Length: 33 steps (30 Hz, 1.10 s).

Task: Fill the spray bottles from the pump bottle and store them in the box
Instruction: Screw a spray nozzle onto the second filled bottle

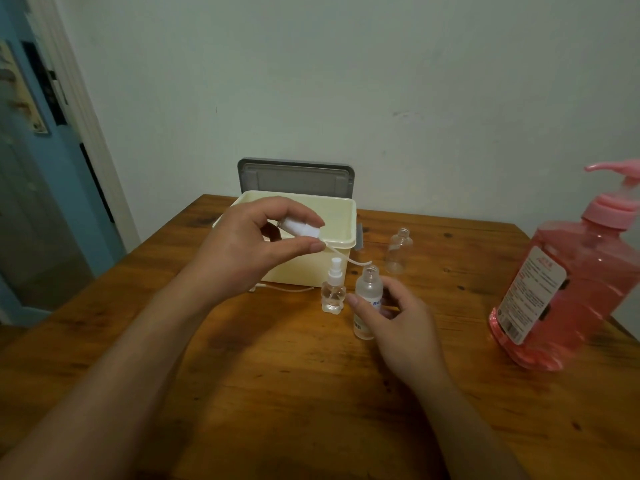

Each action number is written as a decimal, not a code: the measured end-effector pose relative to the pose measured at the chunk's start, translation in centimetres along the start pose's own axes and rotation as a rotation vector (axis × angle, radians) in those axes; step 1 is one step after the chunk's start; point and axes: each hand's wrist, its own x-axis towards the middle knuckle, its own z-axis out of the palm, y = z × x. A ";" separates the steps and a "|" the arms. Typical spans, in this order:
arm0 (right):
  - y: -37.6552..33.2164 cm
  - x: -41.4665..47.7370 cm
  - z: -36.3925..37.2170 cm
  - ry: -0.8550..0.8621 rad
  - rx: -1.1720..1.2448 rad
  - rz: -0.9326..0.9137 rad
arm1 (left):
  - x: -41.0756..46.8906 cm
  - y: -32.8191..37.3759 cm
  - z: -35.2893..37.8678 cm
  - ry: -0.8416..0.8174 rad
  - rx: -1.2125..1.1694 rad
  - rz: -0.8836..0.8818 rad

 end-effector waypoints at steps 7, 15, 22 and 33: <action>0.2 0.1 0.1 0.008 -0.022 0.023 | 0.2 0.2 -0.2 -0.071 0.030 -0.018; 0.2 -0.1 0.0 -0.019 -0.094 -0.027 | 1.0 0.8 0.2 -0.148 0.139 -0.014; 0.0 -0.3 0.3 -0.053 -0.077 -0.062 | 1.6 0.9 3.1 -0.233 0.138 -0.020; 0.5 -0.3 0.0 -0.022 0.033 -0.008 | 0.8 -0.1 7.2 -0.214 -0.102 -0.108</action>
